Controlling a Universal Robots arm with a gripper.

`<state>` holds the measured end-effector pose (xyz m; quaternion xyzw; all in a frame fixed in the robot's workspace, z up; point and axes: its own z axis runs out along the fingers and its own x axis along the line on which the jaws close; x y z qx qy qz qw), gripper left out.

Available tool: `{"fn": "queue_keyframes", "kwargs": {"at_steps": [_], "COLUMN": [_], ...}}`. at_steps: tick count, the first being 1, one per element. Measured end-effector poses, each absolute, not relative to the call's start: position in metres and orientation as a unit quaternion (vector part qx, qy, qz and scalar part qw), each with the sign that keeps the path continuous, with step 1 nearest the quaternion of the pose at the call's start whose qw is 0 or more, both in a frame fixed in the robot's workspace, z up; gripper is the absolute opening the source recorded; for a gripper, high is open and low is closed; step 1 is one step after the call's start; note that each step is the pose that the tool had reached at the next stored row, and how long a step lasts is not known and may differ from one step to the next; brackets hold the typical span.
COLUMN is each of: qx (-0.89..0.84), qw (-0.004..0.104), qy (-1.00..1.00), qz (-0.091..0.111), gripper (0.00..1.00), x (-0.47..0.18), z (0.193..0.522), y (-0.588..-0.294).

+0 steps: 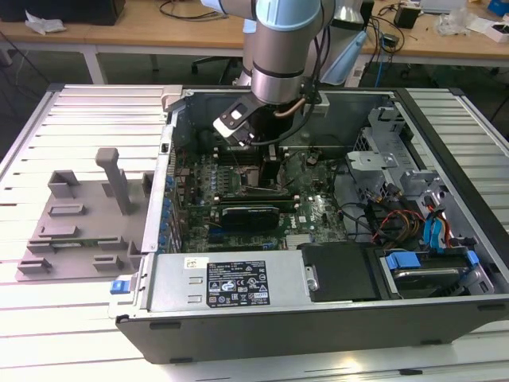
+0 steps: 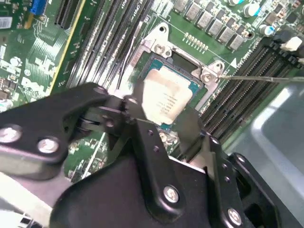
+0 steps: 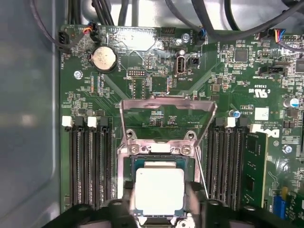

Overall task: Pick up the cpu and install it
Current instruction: 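Place the cpu into insertion slot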

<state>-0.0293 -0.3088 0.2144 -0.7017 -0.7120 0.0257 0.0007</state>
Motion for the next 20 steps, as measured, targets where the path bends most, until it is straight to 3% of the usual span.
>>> {"fn": "queue_keyframes", "kwargs": {"at_steps": [2,3,5,7,20], "qx": [-0.702,-0.702,-0.702,-0.702,-0.702], "qw": [0.001,0.001,0.001,0.000,0.000], "qy": [-0.712,-0.712,-0.712,-0.712,-0.712], "qz": [0.026,0.026,0.026,0.026,0.026], "gripper": [0.42,0.29,0.24,0.11,0.11], "x": [-0.029,-0.029,-0.029,-0.029,-0.029], "z": [0.217,0.219,0.223,0.228,0.282], "y": [-0.309,-0.309,-0.309,-0.309,-0.309]}}
